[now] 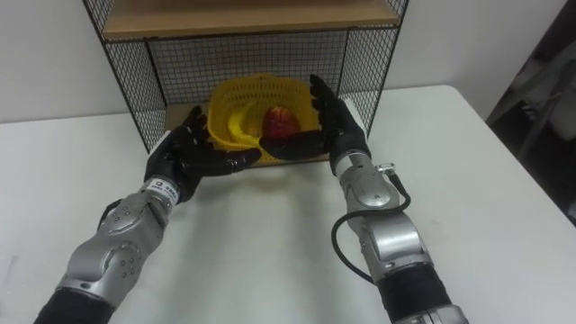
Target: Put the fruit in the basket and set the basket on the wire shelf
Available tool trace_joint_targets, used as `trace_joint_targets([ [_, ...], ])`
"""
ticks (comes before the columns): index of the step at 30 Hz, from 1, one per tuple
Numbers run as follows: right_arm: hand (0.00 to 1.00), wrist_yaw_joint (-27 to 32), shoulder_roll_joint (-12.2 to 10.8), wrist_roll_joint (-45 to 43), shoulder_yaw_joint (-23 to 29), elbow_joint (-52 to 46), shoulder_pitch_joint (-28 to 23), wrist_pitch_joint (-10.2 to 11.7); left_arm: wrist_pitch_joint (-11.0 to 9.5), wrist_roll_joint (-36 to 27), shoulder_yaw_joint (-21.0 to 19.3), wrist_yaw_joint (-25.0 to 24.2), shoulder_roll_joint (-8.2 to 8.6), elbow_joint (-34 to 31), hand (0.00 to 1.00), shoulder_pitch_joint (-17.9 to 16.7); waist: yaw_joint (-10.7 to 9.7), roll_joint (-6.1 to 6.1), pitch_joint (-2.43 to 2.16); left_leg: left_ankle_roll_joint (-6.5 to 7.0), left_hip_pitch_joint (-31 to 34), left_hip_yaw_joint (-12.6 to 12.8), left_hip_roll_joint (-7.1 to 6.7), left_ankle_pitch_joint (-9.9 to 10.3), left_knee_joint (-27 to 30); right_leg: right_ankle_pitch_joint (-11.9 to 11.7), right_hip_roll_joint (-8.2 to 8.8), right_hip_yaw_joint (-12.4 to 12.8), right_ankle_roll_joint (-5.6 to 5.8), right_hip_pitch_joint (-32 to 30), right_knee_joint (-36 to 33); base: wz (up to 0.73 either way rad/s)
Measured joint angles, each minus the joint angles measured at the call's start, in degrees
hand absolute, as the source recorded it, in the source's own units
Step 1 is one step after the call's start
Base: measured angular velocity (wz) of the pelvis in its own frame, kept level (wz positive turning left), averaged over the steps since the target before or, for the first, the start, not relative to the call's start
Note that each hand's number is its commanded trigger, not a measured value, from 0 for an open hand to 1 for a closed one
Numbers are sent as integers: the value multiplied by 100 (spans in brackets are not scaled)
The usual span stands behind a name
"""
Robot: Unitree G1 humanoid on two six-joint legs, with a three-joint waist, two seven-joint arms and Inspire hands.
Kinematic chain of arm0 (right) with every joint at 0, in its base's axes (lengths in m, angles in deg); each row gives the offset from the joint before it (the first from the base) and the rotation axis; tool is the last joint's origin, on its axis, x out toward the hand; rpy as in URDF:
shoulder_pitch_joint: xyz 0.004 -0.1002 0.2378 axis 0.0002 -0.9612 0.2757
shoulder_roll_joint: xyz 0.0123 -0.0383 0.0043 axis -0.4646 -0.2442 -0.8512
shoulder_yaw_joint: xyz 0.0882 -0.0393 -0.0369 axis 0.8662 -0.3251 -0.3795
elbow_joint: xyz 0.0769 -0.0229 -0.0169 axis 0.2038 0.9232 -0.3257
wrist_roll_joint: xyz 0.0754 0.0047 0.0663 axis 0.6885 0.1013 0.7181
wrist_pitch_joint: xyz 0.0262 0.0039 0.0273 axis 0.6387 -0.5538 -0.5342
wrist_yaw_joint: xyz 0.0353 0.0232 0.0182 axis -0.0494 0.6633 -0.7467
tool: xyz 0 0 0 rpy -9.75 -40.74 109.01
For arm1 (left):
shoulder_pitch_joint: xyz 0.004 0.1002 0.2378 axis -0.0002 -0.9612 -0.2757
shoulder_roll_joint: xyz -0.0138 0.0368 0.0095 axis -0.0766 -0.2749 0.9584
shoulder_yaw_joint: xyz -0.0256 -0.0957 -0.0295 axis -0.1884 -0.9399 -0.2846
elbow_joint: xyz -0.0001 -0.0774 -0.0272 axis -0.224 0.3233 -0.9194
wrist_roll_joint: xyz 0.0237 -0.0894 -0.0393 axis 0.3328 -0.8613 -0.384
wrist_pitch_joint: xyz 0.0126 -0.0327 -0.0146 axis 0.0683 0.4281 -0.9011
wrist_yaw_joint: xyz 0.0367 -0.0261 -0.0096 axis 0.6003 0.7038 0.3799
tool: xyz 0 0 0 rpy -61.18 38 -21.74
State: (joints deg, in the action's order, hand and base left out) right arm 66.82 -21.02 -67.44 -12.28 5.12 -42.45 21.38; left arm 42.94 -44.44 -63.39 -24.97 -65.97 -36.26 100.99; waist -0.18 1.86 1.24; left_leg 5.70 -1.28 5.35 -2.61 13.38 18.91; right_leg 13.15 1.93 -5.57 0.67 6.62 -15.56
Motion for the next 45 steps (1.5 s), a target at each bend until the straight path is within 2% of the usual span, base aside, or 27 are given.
trace_joint_targets([
  [9, 0, -200, -1, -110, 3, 181, 0, 19, -17, 1, -101, -43, -38, 135, 0, 8, 37, -1, -4, -3, -62, -16, -3, -2, -7, -18, -6, -10, -5, 139, 85, 0],
  [13, 0, -205, -4, -111, 34, 215, -3, 19, -12, -6, -163, -35, -41, 183, 0, 7, 43, -11, -7, -4, -119, -79, -3, -2, -30, -64, -12, -108, -13, 231, 203, 8],
  [24, 0, -237, 0, -190, 49, 210, -5, 29, -15, -32, -231, -21, -55, 93, 0, 6, 62, -76, -62, -20, -130, -106, -2, -13, -38, -68, -7, -158, -18, 246, 201, 1],
  [29, 0, -245, 2, -177, 49, 152, -5, 58, -21, -22, -316, -21, -109, -188, 0, 6, 55, -90, -116, -31, -131, -133, -3, -26, -48, -68, -5, -165, -18, 251, 197, 0],
  [33, 0, -245, 49, -137, 93, -160, -163, 58, -32, 43, -397, -17, -118, -403, 0, -3, 53, -75, -126, -37, -141, -134, -2, -37, -68, -69, 3, -164, -20, 252, 201, 0],
  [39, 0, -208, 63, -84, 365, -713, -292, 64, -30, 281, -415, -71, -113, -1141, 0, -30, 45, -53, -140, -50, -151, -122, -8, -84, -162, -79, -3, -167, -38, 238, 227, 0],
  [45, 0, -165, 66, -84, 485, -1265, -559, 69, -30, 372, -431, -191, -179, -2163, 0, -457, 28, -43, -155, -78, -139, -126, -9, -129, -248, -95, -13, -188, -63, 242, 290, 0],
])
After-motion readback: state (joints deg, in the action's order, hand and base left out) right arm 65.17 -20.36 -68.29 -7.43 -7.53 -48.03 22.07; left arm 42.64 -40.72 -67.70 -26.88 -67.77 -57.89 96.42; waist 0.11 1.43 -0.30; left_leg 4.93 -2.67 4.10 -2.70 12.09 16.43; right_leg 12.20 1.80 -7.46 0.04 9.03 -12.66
